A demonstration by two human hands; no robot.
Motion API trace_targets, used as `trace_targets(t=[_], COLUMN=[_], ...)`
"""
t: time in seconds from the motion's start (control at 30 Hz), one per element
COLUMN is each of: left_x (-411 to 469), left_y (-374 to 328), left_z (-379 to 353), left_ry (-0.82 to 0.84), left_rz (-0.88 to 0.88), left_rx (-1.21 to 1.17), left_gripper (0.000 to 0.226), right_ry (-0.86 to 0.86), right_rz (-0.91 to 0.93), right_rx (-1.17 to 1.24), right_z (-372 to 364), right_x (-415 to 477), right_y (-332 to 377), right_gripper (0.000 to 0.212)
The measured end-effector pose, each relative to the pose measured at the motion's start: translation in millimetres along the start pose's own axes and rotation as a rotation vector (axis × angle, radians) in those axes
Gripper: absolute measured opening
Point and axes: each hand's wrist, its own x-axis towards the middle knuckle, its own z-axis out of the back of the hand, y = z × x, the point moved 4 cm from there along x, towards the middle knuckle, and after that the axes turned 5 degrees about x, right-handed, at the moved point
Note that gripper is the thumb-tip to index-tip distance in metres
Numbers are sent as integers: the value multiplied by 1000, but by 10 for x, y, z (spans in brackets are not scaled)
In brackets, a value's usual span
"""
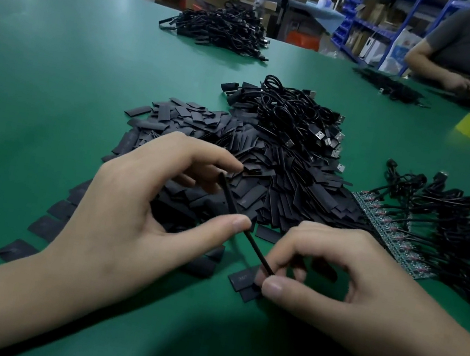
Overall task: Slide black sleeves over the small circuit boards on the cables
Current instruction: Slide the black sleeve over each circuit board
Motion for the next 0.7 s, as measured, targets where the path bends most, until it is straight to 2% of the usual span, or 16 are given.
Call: trace_targets(t=[0.2, 0.3, 0.37, 0.43, 0.53, 0.7], left_x=[-4, 14, 11, 0, -11, -19], left_y=[101, 150, 167, 153, 94, 9], left_z=[5, 1, -21, -51, -78, -112], left_ry=[-30, -24, 16, 74, 143, 211], left_rz=[57, 113, 121, 86, -8, -140], left_rx=[-52, -103, -108, -31, 87, 167], left_gripper=[37, 53, 65, 68, 60, 48], right_ry=[67, 40, -59, -216, -398, -469], right_rz=[-71, -150, -176, -194, -231, -193], right_rx=[184, 459, 503, 369, -17, -620], right_z=[80, 184, 387, 704, 1185, 1585], right_x=[-20, -8, 52, 176, 559, 1646], right_y=[44, 45, 19, -45, -109, -231], right_gripper=[16, 18, 19, 18, 18, 25])
